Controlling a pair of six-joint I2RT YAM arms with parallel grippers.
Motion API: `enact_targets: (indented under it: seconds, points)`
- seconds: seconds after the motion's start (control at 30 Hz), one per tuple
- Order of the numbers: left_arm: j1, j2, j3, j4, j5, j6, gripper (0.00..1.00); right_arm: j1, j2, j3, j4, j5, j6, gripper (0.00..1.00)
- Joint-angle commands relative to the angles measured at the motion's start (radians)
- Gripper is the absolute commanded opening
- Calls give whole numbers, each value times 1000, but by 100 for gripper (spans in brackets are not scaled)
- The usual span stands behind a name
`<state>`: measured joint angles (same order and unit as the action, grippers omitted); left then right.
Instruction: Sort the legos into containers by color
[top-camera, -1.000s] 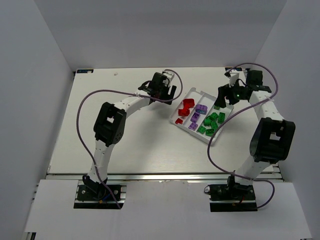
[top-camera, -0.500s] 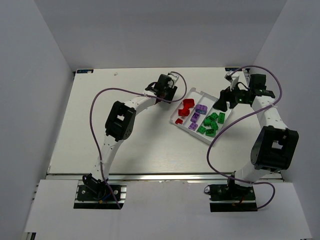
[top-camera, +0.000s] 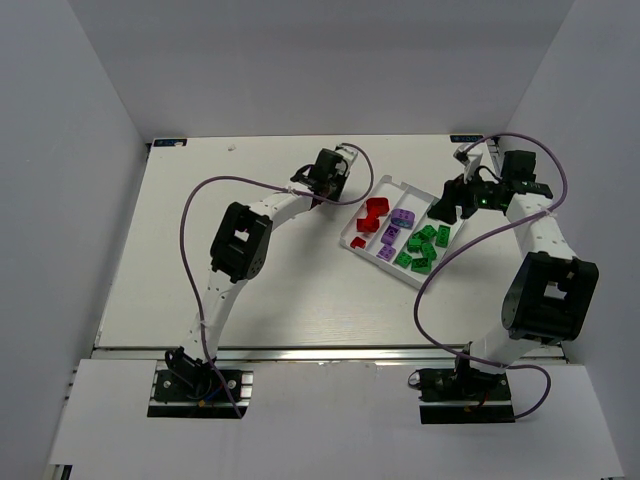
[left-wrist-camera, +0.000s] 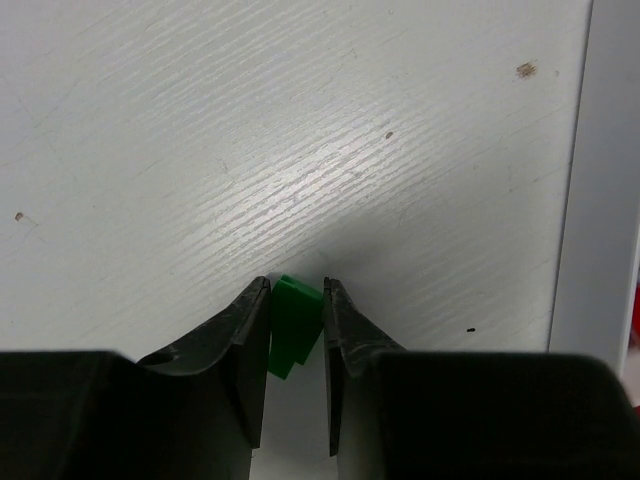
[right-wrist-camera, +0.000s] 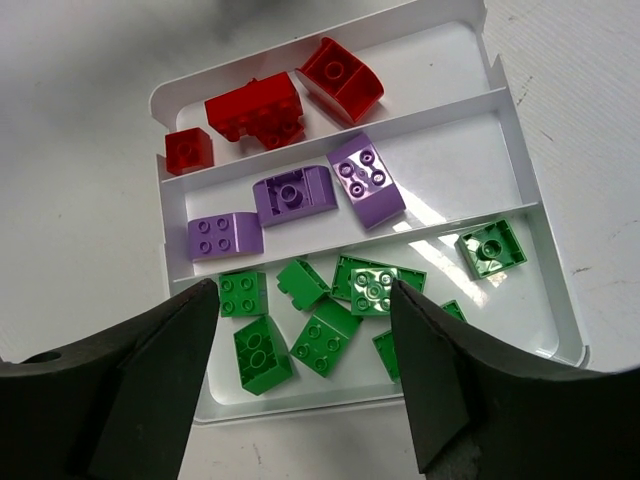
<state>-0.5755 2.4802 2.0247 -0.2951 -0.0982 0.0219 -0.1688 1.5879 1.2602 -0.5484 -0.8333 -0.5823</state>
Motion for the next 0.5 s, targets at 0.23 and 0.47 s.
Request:
enact_targets:
  seconds: [0.23,0.47]
  points:
    - [-3,-294,-228,142,18,-82,1,-6,-144,-42,96,20,2,89]
    - [-53,-536,-481,282,239,-235,0,-12,-235,-140,274,74,136,89]
